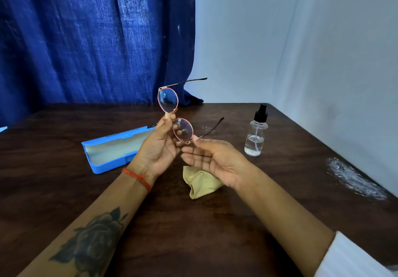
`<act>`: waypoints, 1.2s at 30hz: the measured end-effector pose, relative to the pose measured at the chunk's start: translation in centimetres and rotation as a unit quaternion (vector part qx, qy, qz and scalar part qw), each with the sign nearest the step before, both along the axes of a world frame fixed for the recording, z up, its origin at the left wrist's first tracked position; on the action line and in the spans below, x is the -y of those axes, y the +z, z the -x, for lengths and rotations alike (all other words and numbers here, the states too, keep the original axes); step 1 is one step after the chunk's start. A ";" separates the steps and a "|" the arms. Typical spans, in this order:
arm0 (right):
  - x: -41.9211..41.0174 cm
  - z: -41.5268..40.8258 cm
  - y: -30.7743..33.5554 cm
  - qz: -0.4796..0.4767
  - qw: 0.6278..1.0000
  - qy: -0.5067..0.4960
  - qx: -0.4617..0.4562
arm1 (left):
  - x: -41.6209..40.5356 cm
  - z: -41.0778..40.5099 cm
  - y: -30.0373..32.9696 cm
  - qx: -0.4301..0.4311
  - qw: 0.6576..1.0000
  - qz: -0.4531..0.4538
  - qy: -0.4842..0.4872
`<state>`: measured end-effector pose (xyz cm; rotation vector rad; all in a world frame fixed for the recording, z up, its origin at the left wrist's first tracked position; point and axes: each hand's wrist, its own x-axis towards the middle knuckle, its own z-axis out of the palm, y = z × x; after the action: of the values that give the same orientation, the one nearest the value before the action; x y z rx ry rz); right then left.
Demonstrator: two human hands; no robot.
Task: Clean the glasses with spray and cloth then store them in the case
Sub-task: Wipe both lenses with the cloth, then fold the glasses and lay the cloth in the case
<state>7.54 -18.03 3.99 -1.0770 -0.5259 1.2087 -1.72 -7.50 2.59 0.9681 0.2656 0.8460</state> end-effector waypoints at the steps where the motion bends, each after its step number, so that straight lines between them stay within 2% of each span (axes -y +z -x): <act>1: -0.1 0.1 -0.1 -0.010 1.000 -0.013 -0.007 | 0.1 -0.1 0.0 -0.005 1.000 -0.002 -0.002; 5: -0.2 -0.3 -0.2 -0.040 0.995 -0.096 -0.002 | 0.0 0.0 -0.1 -0.036 0.999 0.007 -0.010; 8: -0.3 -0.8 0.0 -0.070 0.985 -0.154 0.044 | -0.1 0.3 0.0 -0.051 0.998 0.018 -0.022; 12: -0.2 -1.6 0.1 -0.085 0.951 -0.223 0.197 | -0.6 0.6 0.3 -0.039 0.998 0.035 -0.018; 17: 0.1 -2.9 -0.2 -0.092 0.899 -0.269 0.333 | -1.3 0.8 0.8 -0.062 0.996 0.004 0.066; 25: 0.7 -4.0 -0.3 -0.145 0.768 -0.270 0.562 | -1.8 1.5 0.9 -0.078 0.989 -0.056 0.116; 29: 0.9 -5.1 -0.6 -0.155 0.669 -0.256 0.680 | -1.9 1.7 1.0 -0.104 0.982 -0.102 0.119; 33: 1.0 -6.0 -0.7 -0.168 0.638 -0.266 0.702 | -2.1 2.2 1.1 -0.139 0.972 -0.161 0.101; 36: 1.1 -6.5 -0.7 -0.180 0.613 -0.263 0.723 | -2.4 2.7 1.1 -0.174 0.950 -0.247 0.078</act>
<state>14.05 -19.16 3.32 -1.5244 -1.4517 -0.5693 -4.45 -5.14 3.68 1.5884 0.4491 0.9024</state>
